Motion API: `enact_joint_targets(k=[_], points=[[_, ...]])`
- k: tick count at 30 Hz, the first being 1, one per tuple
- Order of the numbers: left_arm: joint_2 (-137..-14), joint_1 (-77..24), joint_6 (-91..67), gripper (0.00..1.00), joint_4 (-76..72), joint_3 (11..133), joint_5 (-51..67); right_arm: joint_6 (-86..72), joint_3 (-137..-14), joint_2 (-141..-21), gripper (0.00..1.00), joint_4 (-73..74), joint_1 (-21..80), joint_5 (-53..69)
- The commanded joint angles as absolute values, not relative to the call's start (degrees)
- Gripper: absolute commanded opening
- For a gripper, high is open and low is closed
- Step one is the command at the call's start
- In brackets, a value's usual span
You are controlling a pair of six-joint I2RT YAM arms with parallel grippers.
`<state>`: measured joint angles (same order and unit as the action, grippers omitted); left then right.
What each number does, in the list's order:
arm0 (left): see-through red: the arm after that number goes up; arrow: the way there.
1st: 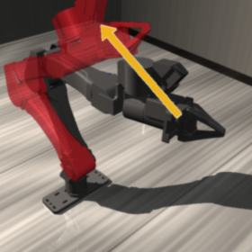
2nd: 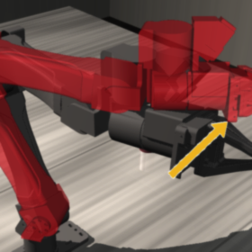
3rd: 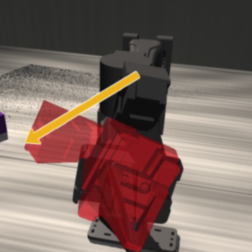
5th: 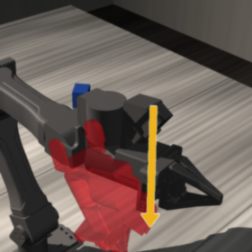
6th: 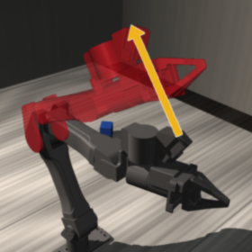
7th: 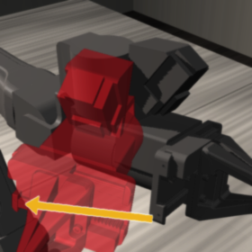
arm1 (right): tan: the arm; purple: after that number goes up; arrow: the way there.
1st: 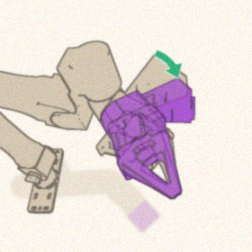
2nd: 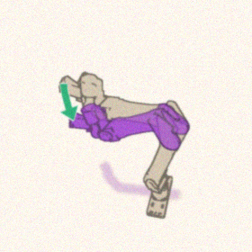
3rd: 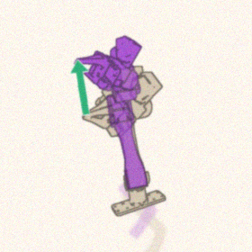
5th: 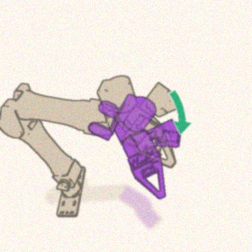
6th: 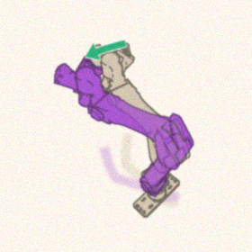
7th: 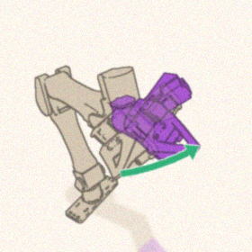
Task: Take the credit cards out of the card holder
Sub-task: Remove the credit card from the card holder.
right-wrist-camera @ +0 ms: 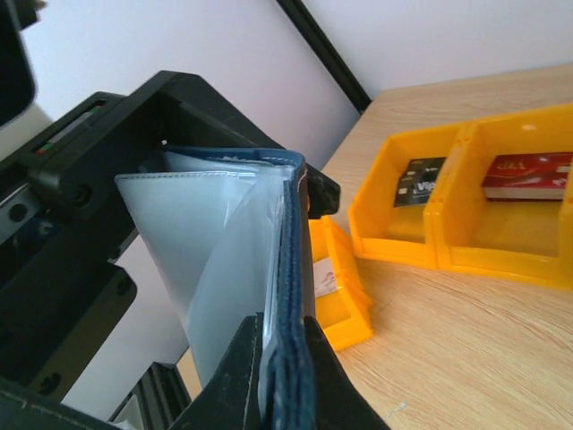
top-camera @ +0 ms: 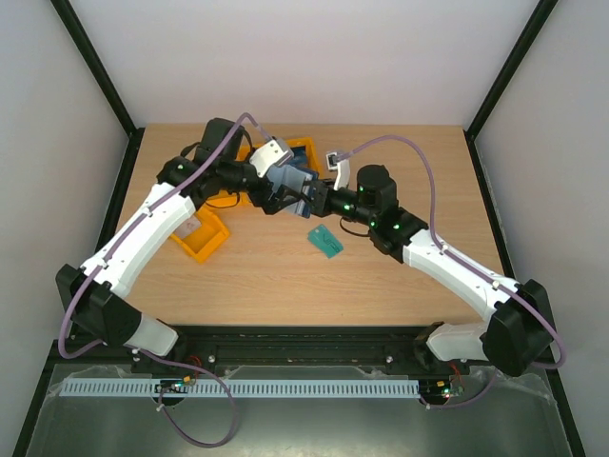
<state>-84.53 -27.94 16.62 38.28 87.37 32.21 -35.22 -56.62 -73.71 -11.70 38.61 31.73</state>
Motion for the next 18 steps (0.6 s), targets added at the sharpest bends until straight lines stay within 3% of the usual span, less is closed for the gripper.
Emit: enact_joint_targets(k=[1,5,12,14,18], points=[[-85.5,-27.9,15.9,0.99,34.9,84.6,21.0,-37.3,-59.0,-71.9,0.02,-15.7,39.6,33.3],[-85.2,-26.4,15.8,0.92,34.7,84.1,21.2,-36.7,-59.2,-71.0,0.02,-14.3,39.6,33.0],[-84.3,-23.7,16.4,0.65,35.3,82.2,28.2,-36.7,-59.6,-70.4,0.02,-14.5,39.4,35.2],[-83.8,-23.3,16.8,0.53,36.3,82.1,31.3,-36.7,-59.5,-70.2,0.02,-14.9,39.4,36.1],[-82.8,-20.3,16.1,0.17,37.2,82.3,41.5,-35.1,-59.4,-69.8,0.02,-15.0,38.9,37.0]])
